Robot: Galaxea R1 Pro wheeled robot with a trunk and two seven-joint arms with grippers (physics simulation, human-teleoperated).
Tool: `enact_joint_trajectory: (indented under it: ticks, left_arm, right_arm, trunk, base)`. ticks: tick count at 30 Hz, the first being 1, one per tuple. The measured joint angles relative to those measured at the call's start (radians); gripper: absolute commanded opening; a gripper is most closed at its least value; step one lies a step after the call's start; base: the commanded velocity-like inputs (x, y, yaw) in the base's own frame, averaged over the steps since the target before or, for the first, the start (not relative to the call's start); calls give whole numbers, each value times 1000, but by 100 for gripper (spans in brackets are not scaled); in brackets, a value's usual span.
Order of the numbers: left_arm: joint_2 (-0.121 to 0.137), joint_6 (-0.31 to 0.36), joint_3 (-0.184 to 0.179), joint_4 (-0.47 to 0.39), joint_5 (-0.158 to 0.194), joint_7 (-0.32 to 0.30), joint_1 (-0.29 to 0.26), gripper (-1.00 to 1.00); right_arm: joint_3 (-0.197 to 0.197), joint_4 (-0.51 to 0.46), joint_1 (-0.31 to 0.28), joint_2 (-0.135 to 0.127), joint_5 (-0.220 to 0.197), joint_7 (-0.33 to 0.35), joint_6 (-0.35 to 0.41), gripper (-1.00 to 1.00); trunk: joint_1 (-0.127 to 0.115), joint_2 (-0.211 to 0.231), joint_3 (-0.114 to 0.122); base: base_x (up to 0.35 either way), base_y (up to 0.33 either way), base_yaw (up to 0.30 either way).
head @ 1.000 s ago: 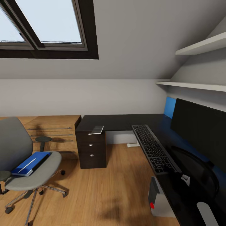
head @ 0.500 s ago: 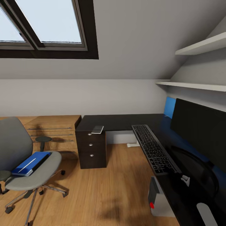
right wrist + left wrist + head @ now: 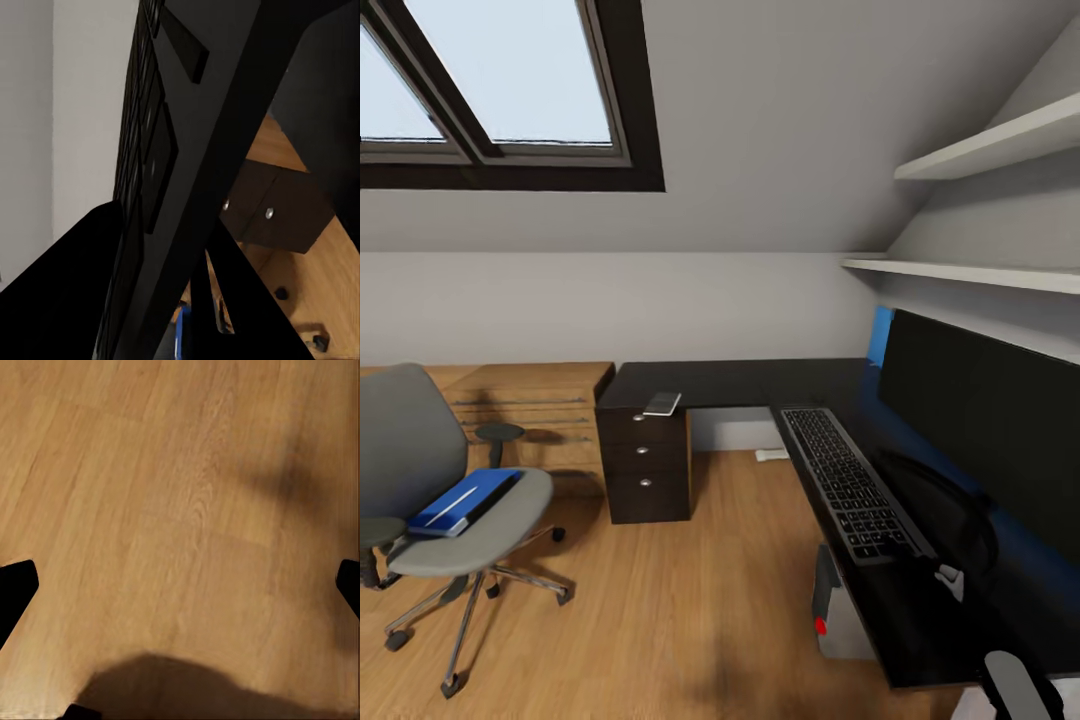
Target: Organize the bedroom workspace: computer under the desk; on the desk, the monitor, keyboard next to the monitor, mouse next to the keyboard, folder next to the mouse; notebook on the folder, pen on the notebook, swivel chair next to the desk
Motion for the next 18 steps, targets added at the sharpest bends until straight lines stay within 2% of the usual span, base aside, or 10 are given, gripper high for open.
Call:
enact_joint_trajectory:
  ticks: [10, 18]
  left_arm:
    - [0, 0, 0, 0, 0, 0, 0, 100]
    - [0, -1, 0, 0, 0, 0, 0, 100]
  right_arm:
    - [-2, 10, 0, 0, 1, -70, -2, -100]
    - [-1, 12, 0, 1, -3, -158, -46, -100]
  trunk:
    - [0, 0, 0]
    - [0, 0, 0]
  base:
    - [-261, -179, 0]
    - [-55, -41, 0]
